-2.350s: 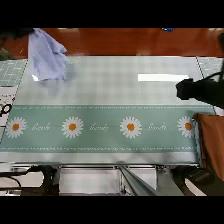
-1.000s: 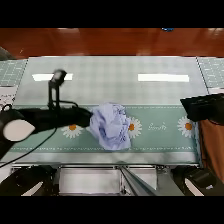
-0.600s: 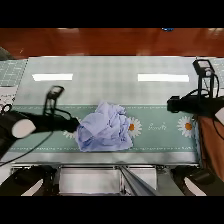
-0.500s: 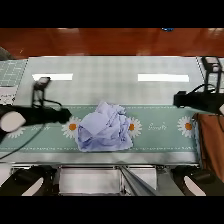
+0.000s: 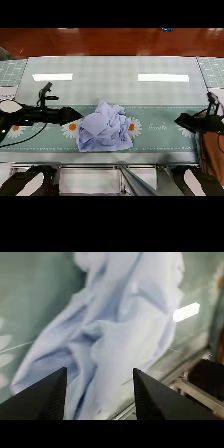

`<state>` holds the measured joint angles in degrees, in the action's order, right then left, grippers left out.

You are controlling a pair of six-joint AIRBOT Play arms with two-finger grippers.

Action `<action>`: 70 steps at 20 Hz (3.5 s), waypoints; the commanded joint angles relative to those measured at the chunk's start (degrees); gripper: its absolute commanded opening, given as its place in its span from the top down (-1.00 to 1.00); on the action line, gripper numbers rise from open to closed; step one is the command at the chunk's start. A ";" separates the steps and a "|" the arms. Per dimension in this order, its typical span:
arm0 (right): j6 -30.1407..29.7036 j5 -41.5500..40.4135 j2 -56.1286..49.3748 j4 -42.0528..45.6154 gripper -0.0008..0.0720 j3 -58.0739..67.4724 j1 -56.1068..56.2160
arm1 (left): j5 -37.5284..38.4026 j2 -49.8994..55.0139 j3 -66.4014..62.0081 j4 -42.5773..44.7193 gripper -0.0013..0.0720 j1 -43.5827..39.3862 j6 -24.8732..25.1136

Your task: Fold the shirts.

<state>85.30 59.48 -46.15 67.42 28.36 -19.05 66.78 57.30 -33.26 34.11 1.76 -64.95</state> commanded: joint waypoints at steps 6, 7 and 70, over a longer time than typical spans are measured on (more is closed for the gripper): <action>-3.13 1.29 -0.07 -9.27 -0.15 -6.78 16.41 | -3.43 14.16 -7.39 -4.13 0.41 -13.81 9.86; -2.05 1.18 -0.07 -9.75 -0.15 -6.78 19.41 | -1.01 15.28 -9.27 -1.33 0.91 -14.19 10.01; -3.06 21.49 -30.84 8.17 0.91 79.36 30.64 | -10.25 1.42 -41.20 2.12 0.92 8.48 -1.70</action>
<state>83.37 84.60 -67.00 75.42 107.96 12.08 65.63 47.99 -76.55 36.47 12.10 -70.11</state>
